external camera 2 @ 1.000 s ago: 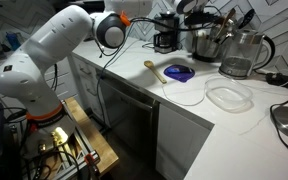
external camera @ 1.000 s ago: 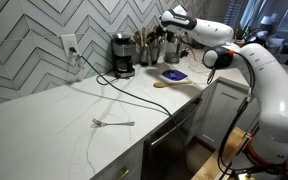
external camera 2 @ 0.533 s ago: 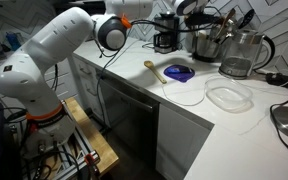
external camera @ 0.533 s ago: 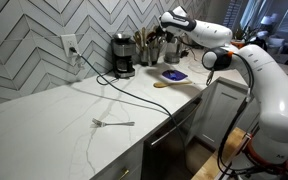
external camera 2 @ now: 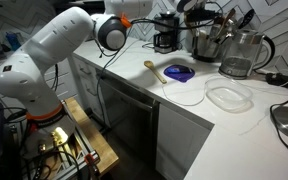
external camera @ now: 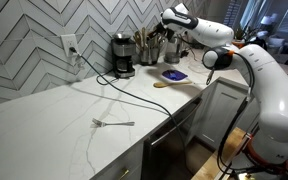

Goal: Remove the clamp tongs from the metallic utensil storage bucket and place it on the counter top

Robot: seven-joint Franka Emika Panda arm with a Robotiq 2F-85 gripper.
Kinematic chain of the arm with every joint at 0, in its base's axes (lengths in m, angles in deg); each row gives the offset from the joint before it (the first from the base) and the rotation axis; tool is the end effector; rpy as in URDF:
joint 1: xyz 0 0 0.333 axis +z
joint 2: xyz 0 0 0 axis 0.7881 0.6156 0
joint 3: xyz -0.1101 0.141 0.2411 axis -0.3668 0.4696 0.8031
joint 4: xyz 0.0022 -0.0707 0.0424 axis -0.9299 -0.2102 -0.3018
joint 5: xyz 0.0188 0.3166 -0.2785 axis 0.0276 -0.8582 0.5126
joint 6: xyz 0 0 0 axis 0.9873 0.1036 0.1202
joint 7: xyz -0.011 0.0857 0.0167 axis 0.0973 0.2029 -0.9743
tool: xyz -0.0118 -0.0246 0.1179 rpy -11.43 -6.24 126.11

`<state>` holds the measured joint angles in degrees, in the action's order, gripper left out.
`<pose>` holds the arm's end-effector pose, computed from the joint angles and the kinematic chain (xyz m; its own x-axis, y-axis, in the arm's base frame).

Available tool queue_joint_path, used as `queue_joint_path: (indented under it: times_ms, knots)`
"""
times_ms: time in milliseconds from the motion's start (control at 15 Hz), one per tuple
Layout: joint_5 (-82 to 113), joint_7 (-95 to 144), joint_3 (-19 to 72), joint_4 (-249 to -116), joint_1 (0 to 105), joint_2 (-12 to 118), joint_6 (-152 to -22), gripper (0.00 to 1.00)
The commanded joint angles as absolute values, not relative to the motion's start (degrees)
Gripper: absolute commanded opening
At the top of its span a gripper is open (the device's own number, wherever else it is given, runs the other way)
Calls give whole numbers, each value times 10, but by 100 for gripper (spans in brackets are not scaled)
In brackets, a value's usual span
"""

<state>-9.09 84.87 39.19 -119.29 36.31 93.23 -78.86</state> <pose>0.8314 -0.1663 0.5141 0.4988 0.4749 0.7250 0.4940 -0.8431 0.2124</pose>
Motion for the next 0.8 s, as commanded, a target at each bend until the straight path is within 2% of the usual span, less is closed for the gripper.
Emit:
queue_joint_path:
  times_ms: [0,600,667,733]
  knots:
    - [-102,846,408,-1178,354,924,-765,4]
    - [-97,803,408,-1176,347,882,-741,4]
    - [-77,778,413,-1096,350,921,-707,4]
    - [-75,768,413,-1090,350,920,-700,4]
